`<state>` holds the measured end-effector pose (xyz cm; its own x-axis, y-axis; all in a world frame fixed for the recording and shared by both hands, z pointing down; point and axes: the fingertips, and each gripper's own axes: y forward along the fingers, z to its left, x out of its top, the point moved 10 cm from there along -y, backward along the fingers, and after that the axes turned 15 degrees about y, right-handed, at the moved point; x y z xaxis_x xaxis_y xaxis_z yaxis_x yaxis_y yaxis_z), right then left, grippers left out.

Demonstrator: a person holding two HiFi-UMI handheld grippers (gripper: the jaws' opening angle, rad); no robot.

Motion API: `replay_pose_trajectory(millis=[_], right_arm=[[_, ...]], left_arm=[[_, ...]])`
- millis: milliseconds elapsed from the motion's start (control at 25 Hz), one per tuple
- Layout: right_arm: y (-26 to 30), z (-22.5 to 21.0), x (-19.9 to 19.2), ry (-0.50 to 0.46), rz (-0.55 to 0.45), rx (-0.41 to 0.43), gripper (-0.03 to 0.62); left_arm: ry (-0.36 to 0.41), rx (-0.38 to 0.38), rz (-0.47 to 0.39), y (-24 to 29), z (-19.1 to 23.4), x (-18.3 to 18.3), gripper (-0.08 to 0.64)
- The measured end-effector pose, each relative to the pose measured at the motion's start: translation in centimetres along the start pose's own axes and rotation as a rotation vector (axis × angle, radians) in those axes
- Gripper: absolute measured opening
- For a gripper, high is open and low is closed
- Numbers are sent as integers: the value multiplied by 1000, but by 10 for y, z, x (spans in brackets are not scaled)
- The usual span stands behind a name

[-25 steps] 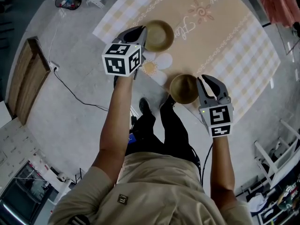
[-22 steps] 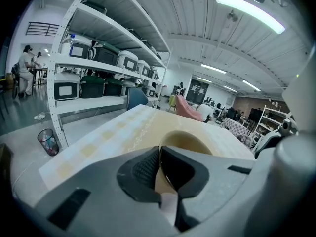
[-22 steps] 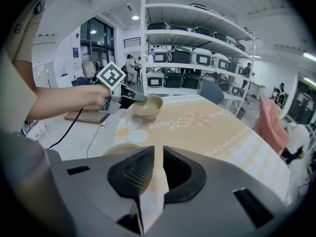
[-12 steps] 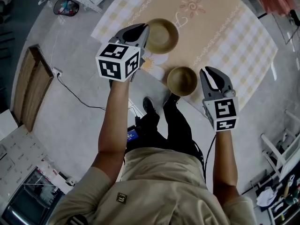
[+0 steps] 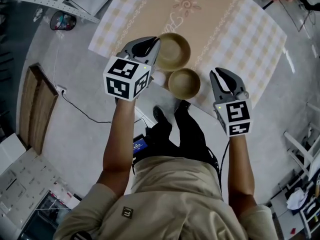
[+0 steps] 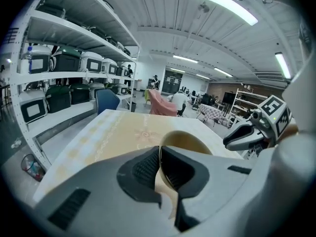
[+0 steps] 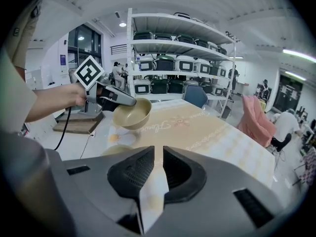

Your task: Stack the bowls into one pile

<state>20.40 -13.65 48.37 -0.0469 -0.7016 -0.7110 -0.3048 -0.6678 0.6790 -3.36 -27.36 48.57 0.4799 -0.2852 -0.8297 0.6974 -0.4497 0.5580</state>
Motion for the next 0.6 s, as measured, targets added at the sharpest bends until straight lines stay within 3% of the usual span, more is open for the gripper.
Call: replay_pose_trajectory(millis=[600], right_arm=[[-15, -17, -12, 54, -15, -31, 54]], left_arm=[[48, -173, 130, 16, -64, -26, 21]])
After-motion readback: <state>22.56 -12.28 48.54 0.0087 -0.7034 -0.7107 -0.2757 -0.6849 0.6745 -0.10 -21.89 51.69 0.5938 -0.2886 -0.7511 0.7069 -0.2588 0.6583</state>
